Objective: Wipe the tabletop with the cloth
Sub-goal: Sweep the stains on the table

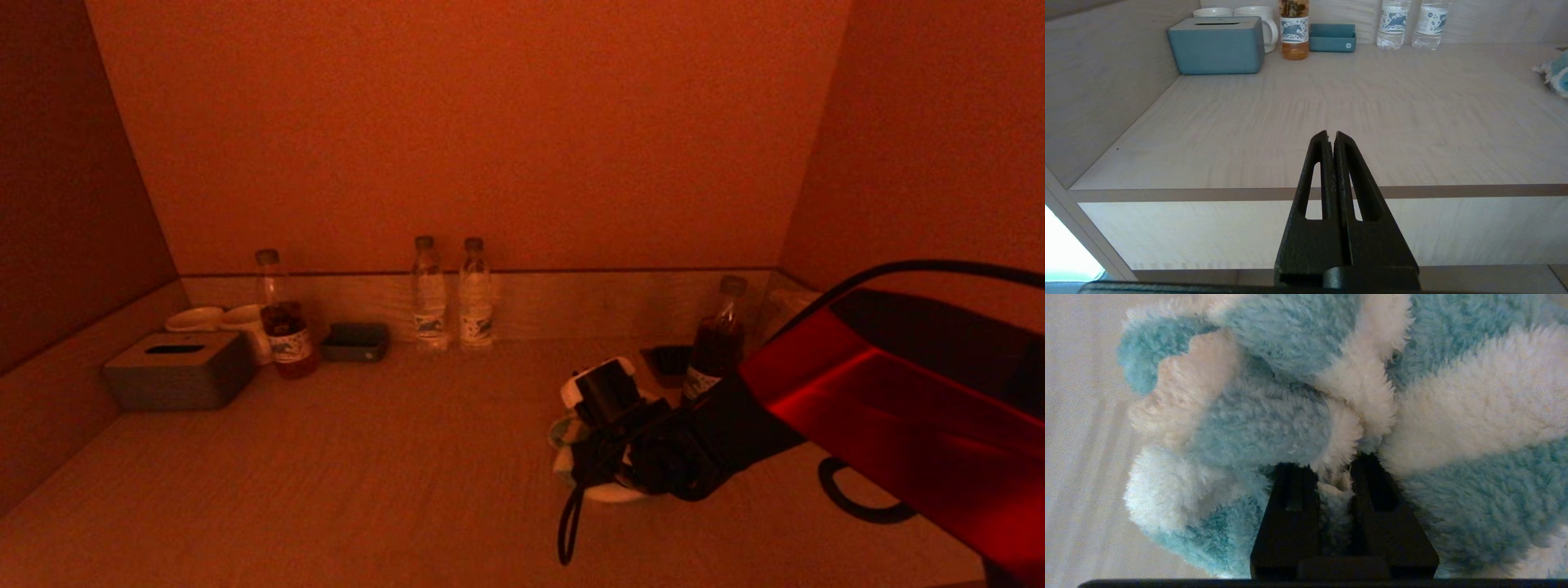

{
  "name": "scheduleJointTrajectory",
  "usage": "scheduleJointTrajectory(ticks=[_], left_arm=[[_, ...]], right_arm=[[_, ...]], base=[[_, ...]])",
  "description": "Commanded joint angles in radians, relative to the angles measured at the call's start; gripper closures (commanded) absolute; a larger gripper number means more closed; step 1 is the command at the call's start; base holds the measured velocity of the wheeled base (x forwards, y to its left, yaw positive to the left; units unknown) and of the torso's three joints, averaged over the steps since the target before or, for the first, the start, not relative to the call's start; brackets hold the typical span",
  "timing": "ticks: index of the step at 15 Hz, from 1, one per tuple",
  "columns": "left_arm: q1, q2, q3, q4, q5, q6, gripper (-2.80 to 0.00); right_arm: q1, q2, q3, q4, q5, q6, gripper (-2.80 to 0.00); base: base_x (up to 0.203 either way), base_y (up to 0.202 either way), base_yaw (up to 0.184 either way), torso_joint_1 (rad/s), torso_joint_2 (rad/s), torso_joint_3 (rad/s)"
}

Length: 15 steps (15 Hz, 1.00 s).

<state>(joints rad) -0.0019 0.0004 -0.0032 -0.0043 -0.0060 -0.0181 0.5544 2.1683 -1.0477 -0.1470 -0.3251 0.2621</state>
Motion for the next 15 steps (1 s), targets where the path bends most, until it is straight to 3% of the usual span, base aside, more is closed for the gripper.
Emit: scheduleJointTrajectory(ticks=[1, 3, 6, 8, 11, 15], left_arm=[[0.000, 0.000, 0.000, 0.000, 0.000, 0.000, 0.00], [0.001, 0.000, 0.000, 0.000, 0.000, 0.000, 0.00], [0.002, 0.000, 0.000, 0.000, 0.000, 0.000, 0.00], [0.002, 0.000, 0.000, 0.000, 0.000, 0.000, 0.00], [0.002, 0.000, 0.000, 0.000, 0.000, 0.000, 0.00], [0.002, 0.000, 0.000, 0.000, 0.000, 0.000, 0.00]], right_arm=[[0.006, -0.010, 0.005, -0.005, 0.005, 0.002, 0.00], [0.006, -0.010, 0.004, -0.005, 0.004, 0.002, 0.00], [0.142, 0.065, -0.024, -0.025, 0.001, 0.000, 0.00], [0.154, 0.076, -0.032, -0.028, 0.000, -0.001, 0.00], [0.245, 0.136, -0.159, -0.015, -0.004, -0.014, 0.00], [0.264, 0.172, -0.224, -0.007, -0.005, -0.043, 0.00]], base=[[0.000, 0.000, 0.000, 0.000, 0.00, 0.000], [0.000, 0.000, 0.000, 0.000, 0.00, 0.000], [0.000, 0.000, 0.000, 0.000, 0.00, 0.000], [0.000, 0.000, 0.000, 0.000, 0.00, 0.000], [0.000, 0.000, 0.000, 0.000, 0.00, 0.000], [0.000, 0.000, 0.000, 0.000, 0.00, 0.000]])
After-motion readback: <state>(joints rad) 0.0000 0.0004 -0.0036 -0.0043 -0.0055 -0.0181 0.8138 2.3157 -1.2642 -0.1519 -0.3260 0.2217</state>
